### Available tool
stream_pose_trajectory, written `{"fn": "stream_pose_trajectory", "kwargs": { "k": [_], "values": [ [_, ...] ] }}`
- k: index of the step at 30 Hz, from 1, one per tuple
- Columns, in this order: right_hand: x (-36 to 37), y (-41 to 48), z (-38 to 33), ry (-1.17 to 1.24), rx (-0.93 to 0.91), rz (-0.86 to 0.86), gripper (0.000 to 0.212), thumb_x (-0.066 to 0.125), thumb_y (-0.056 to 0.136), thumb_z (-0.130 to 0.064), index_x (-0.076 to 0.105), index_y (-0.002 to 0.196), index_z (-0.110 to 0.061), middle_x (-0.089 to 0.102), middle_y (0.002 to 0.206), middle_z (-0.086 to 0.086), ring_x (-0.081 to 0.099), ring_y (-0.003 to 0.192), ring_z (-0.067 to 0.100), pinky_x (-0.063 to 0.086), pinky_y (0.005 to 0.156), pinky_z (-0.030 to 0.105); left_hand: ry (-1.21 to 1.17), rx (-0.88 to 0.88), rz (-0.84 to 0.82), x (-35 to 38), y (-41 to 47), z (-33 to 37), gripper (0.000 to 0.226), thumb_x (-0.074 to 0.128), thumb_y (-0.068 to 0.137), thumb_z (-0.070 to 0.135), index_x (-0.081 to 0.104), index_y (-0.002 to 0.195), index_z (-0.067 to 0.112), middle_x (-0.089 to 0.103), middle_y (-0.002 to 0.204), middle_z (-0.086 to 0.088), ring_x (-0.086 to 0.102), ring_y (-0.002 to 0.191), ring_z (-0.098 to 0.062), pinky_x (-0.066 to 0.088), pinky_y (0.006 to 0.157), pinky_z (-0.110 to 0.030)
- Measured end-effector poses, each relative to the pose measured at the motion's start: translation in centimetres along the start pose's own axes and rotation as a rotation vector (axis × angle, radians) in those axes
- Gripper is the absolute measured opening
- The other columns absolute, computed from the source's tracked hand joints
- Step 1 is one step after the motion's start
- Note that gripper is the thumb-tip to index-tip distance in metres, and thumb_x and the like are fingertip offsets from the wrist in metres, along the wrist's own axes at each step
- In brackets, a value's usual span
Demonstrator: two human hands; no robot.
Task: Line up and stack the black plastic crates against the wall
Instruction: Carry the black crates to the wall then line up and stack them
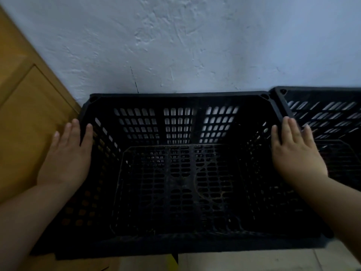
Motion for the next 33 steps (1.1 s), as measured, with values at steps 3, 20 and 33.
{"fn": "stream_pose_trajectory", "kwargs": {
  "k": [3, 20, 33],
  "values": [
    [-0.1, 0.5, 0.0, 0.008, -0.016, 0.041, 0.059, 0.008, 0.089, -0.013, -0.009, 0.143, 0.003, -0.01, 0.152, 0.032, -0.013, 0.142, 0.041, -0.037, 0.096, 0.044, 0.026, -0.003, 0.012, 0.1, 0.1, -0.3, 0.088, 0.063, 0.08, 0.012, 0.007, 0.147, 0.003, 0.014, 0.152, -0.03, 0.017, 0.14, -0.04, 0.001, 0.115, -0.047],
    [1.4, 1.1, 0.7, 0.078, -0.061, 0.142, 0.059, 0.024, 0.08, -0.016, 0.044, 0.13, 0.009, 0.04, 0.133, 0.041, 0.038, 0.129, 0.048, -0.01, 0.114, 0.045, 0.106, -0.041, -0.055, -0.6, 0.0, 0.3, 0.096, 0.065, 0.077, 0.014, -0.003, 0.144, 0.007, 0.009, 0.154, -0.026, 0.015, 0.142, -0.036, -0.034, 0.1, -0.032],
    [-3.3, 1.3, 7.8, 0.604, 0.182, 0.111, 0.061, 0.028, 0.097, -0.04, 0.005, 0.15, -0.018, -0.002, 0.16, 0.003, -0.007, 0.146, 0.018, -0.011, 0.114, 0.048, 0.089, -0.042, -0.032, -9.9, 0.1, 10.9, 0.076, 0.035, 0.093, 0.04, -0.012, 0.147, 0.015, -0.011, 0.157, -0.013, -0.01, 0.145, -0.026, -0.026, 0.108, -0.04]
  ]
}}
Point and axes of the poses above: each hand's wrist, its own y-axis towards the middle knuckle, its own x-axis out of the palm, z = x × y, the point moved 1 cm from there along y, towards the middle knuckle
